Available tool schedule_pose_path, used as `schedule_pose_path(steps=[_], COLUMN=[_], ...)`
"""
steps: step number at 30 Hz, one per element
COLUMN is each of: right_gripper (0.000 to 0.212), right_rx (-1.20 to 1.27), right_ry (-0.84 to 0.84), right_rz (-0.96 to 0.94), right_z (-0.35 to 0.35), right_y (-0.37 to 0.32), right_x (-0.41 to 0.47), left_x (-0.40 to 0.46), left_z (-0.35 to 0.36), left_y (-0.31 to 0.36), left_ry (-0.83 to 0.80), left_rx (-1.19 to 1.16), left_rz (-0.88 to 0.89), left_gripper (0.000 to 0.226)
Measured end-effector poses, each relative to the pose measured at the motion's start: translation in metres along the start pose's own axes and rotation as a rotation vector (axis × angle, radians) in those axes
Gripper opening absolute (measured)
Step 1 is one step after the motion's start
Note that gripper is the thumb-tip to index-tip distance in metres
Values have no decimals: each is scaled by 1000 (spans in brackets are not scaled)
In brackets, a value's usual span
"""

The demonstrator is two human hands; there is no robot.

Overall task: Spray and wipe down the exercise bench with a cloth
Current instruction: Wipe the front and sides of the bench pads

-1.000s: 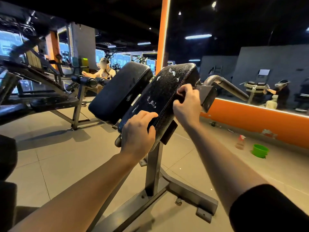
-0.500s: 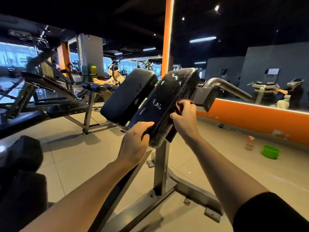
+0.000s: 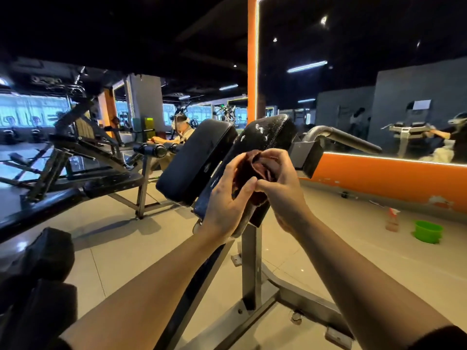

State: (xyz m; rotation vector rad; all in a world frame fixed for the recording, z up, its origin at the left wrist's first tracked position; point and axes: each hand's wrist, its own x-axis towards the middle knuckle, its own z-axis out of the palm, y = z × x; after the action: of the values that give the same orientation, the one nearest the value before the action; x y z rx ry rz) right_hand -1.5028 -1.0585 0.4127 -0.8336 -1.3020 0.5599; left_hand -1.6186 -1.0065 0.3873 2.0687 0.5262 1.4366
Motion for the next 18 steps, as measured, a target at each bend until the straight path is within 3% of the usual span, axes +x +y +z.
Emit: schedule_pose_path(steps=[3, 5, 8, 10, 14, 16, 18], right_gripper=[41, 36, 27, 37, 76, 79, 68], right_rx=[39, -14, -532, -901, -1176, -1349, -1517], right_ry=[-88, -43, 344, 463, 207, 153, 152], right_rz=[53, -24, -269, -309, -233, -236, -295], right_z=[-15, -26, -53, -73, -92, -94, -96], right_y=[-2, 1, 9, 18, 31, 36, 41], right_x=[10, 15, 24, 33, 52, 61, 66], left_x=[22, 34, 59, 83, 127, 138, 140], left_z=[10, 19, 30, 35, 56, 66, 69], left_y=[9, 10, 14, 15, 11, 3, -6], left_ry=[67, 116, 198, 209, 51, -45, -120], left_rx=[71, 159, 267, 441, 897, 1111, 1241], left_rz=[6, 18, 141, 293, 438, 453, 514], left_gripper=[47, 50, 57, 56, 41, 37, 40])
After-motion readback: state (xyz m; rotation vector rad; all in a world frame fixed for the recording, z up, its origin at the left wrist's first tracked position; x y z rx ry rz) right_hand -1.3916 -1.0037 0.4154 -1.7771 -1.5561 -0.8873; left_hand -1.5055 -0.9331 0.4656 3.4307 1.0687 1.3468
